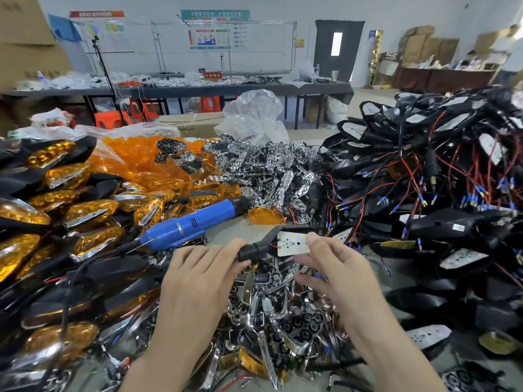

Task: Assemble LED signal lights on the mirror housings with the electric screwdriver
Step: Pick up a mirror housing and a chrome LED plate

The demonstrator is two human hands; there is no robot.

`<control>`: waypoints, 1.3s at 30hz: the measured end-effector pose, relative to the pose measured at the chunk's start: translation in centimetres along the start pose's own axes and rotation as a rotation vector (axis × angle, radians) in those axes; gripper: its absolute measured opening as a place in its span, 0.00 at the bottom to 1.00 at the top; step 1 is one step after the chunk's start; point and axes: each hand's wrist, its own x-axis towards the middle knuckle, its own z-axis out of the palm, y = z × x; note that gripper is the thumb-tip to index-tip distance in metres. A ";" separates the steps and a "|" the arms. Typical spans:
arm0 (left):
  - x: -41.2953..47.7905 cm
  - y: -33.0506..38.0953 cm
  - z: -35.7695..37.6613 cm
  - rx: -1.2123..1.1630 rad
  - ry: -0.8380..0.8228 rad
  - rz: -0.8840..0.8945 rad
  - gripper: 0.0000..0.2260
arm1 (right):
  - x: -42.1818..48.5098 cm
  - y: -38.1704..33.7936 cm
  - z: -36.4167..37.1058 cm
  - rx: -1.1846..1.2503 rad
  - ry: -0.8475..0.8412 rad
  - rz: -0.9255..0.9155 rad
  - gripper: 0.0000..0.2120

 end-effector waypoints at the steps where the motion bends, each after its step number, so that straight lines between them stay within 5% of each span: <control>1: 0.0 0.0 0.1 -0.014 -0.003 0.002 0.15 | 0.0 0.0 0.1 -0.019 -0.014 -0.002 0.10; 17: 0.4 0.7 -1.0 -0.286 -0.175 -0.187 0.20 | -0.6 -0.6 0.3 -0.038 0.058 -0.081 0.13; 25: 0.2 0.6 -0.8 -0.352 -0.104 -0.129 0.13 | -0.7 -0.7 0.5 -0.001 0.056 -0.175 0.13; 39: -0.3 0.7 -0.6 -0.447 -0.040 -0.182 0.15 | -1.4 -0.1 1.6 0.100 0.082 -0.378 0.06</control>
